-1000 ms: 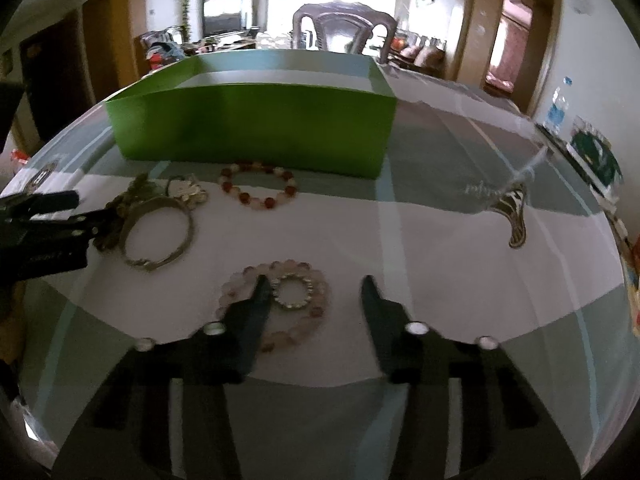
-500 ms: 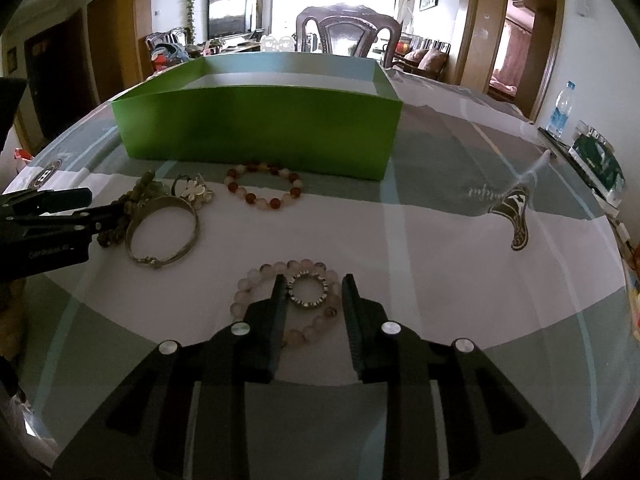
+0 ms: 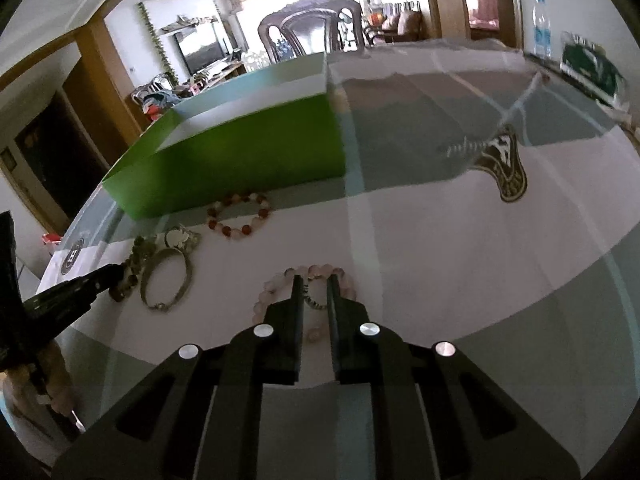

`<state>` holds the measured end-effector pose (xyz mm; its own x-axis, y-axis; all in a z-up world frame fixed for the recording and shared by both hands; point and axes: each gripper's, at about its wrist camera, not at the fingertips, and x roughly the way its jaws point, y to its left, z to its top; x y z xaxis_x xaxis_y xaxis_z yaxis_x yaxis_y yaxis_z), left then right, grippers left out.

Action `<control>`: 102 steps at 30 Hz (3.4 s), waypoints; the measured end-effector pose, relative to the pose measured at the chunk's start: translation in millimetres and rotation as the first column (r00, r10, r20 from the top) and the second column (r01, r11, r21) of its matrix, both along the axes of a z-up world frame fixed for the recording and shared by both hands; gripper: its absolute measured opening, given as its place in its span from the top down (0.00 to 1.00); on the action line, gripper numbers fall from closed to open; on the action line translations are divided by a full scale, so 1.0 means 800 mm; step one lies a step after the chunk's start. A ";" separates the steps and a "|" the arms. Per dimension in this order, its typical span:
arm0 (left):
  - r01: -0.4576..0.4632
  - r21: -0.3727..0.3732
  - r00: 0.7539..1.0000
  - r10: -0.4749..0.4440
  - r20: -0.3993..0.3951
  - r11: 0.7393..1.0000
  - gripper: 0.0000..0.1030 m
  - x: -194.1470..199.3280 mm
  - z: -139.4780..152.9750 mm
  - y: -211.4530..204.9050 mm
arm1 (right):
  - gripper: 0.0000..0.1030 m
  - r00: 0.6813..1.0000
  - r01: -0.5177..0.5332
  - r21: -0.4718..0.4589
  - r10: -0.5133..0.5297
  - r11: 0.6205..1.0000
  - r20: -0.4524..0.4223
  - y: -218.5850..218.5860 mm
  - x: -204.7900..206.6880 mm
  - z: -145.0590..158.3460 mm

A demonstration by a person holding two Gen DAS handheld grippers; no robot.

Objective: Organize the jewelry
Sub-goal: 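Grasp the dark bead bracelet with the left tool while the right tool grasps the pink bead bracelet, then lift both bead bracelets off the cloth toward the green box, then lower both bracelets into the green box and open both tools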

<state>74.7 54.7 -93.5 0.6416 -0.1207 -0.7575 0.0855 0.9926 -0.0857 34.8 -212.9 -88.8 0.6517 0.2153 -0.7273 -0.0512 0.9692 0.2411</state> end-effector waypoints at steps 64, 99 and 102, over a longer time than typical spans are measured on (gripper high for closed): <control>0.068 0.037 0.998 -0.068 -0.006 0.997 0.89 0.004 0.033 0.004 | 0.86 0.996 -0.023 -0.236 0.003 0.971 -0.085 -0.004 0.030 0.010; 0.057 -0.006 0.995 -0.056 0.086 0.998 0.90 -0.008 0.110 0.017 | 0.92 0.984 -0.119 -0.221 0.145 0.968 0.102 0.042 0.006 0.127; 0.067 -0.017 0.991 -0.065 0.113 0.998 0.90 -0.004 0.132 0.017 | 0.92 0.979 -0.148 -0.243 0.177 0.959 0.102 0.061 0.013 0.131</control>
